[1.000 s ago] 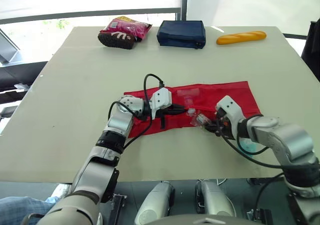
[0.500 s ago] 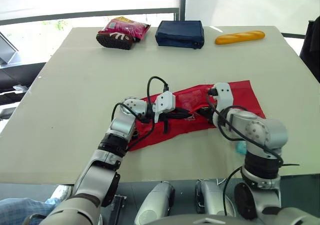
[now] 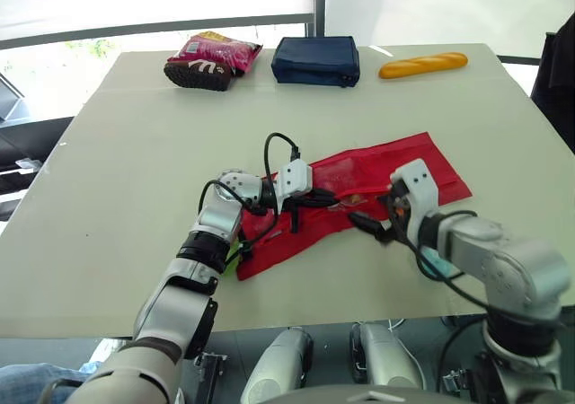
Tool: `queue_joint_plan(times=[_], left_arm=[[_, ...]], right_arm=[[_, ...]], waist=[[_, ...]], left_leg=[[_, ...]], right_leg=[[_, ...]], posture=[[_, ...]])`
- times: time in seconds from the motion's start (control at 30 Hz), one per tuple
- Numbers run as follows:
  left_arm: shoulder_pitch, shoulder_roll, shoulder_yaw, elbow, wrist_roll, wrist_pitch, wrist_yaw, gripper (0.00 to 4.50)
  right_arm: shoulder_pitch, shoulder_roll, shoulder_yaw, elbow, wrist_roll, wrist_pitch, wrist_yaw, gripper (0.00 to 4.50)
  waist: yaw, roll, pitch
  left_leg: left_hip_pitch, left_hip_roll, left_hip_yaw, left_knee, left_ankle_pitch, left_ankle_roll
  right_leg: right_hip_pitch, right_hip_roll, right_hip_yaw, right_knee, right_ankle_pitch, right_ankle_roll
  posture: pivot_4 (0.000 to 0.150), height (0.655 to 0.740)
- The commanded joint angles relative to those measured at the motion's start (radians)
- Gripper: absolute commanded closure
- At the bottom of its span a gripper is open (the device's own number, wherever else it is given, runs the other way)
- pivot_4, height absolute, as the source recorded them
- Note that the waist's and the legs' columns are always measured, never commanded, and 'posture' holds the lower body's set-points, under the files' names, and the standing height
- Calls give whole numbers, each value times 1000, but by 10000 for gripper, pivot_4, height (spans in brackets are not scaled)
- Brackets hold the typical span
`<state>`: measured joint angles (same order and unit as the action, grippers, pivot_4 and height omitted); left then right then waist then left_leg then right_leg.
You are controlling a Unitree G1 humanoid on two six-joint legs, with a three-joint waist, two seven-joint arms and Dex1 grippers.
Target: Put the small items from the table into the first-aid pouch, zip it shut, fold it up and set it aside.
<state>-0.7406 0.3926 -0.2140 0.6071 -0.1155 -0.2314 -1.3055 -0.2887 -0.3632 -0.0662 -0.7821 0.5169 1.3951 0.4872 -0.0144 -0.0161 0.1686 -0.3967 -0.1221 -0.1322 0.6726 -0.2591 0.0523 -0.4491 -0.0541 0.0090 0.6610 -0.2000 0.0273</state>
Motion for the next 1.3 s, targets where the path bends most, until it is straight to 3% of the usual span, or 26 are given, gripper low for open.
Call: queue_joint_plan(times=[0.03,0.27,0.37,0.47,0.5,0.53,0.57,0.67,0.7,0.8,1.03,1.3], left_arm=[[-19,29,15,20,-3,-48,-32,45000],[-51,113,5,121,-67,-211,-293,45000],[-77,172,-69,154,-114,-253,-309,36954],[-114,224,-150,188,-159,-278,-309,26284],[-133,241,-177,204,-174,-284,-309,20888],[-151,253,-194,220,-190,-282,-309,18812],[-174,257,-198,239,-204,-265,-309,12191],[-230,244,-170,265,-251,-178,-309,1831],[-241,233,-153,255,-274,-139,-309,538],[-246,160,-96,126,-281,22,-246,538],[-120,34,-119,-187,-149,183,-12,538],[-106,-68,-194,-106,82,112,160,538]], right_arm=[[84,-60,-81,-84,50,-200,106,483],[420,-152,-358,-57,34,-704,343,483],[500,-162,-463,-19,75,-811,414,0],[568,-178,-537,8,110,-887,470,0],[596,-183,-566,19,123,-914,490,0],[620,-186,-590,27,131,-937,506,0],[645,-190,-613,34,141,-956,521,0],[699,-202,-664,45,174,-994,541,0],[712,-207,-676,45,180,-1001,539,0],[742,-218,-709,31,215,-1009,517,0],[780,-234,-740,-5,280,-1030,480,0],[861,-254,-833,-16,332,-1046,471,0]], waist=[[-2,0,0],[2,0,0],[2,0,0],[4,0,0],[4,0,0],[5,0,0],[6,-1,0],[12,-1,0],[12,-1,0],[14,-1,0],[20,0,0],[37,0,0]], left_leg=[[0,0,0,0,0,0],[1,0,0,0,0,0],[1,0,0,0,0,0],[2,0,0,0,0,0],[2,0,0,0,0,0],[2,0,0,0,0,0],[2,0,0,0,0,1],[2,0,0,0,-2,3],[1,0,0,1,-2,3],[1,0,0,1,-2,3],[2,1,1,1,0,1],[2,1,2,1,-1,1]], right_leg=[[0,0,0,0,0,0],[2,0,0,0,0,1],[2,0,0,0,0,1],[2,0,0,0,0,1],[2,0,0,0,0,1],[2,0,0,0,0,1],[2,0,0,0,0,1],[3,0,0,-1,0,1],[3,0,-1,-1,0,1],[3,-1,0,-1,0,2],[3,0,2,-1,0,1],[4,0,2,-3,0,2]], posture=[[1500,7293],[1500,7293],[1500,7293],[1500,7293],[1500,7293],[1500,7293],[1500,7293],[1500,7293],[1500,7293],[1500,7293],[1500,7293],[1500,7293]])
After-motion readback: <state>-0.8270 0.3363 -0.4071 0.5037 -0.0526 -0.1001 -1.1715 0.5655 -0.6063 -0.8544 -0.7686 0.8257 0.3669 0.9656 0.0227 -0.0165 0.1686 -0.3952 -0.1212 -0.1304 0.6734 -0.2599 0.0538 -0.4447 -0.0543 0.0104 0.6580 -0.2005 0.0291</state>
